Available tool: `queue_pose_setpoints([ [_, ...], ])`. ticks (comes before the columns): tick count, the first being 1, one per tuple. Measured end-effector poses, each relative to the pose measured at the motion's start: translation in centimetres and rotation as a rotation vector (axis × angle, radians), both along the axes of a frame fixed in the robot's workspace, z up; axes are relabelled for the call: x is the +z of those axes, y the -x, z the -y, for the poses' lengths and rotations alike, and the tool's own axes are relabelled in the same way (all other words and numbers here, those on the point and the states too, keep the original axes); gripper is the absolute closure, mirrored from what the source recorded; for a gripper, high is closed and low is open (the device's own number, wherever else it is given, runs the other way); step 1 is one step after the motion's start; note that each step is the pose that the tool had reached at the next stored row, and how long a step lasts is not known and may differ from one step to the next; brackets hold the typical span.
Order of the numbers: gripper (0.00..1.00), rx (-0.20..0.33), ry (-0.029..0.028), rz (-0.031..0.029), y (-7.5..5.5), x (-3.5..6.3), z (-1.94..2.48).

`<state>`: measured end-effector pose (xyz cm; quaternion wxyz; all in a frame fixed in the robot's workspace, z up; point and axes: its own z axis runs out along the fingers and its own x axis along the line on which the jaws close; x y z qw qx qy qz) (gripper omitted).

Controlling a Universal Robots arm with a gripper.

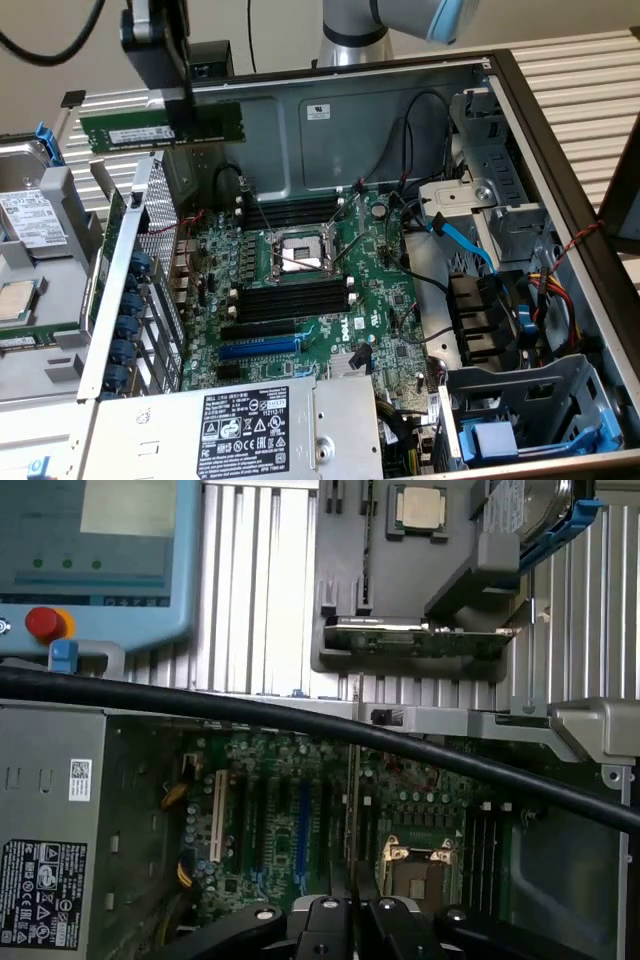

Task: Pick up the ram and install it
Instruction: 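Pick up the ram and move it above insertion slot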

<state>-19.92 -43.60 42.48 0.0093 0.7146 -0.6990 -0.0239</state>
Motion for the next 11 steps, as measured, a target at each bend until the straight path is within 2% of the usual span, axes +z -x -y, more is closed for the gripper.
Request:
queue_pose_setpoints([
  [11,0.87,0.000,-0.0001,0.0000,-5.0,-1.00,-0.26],
])
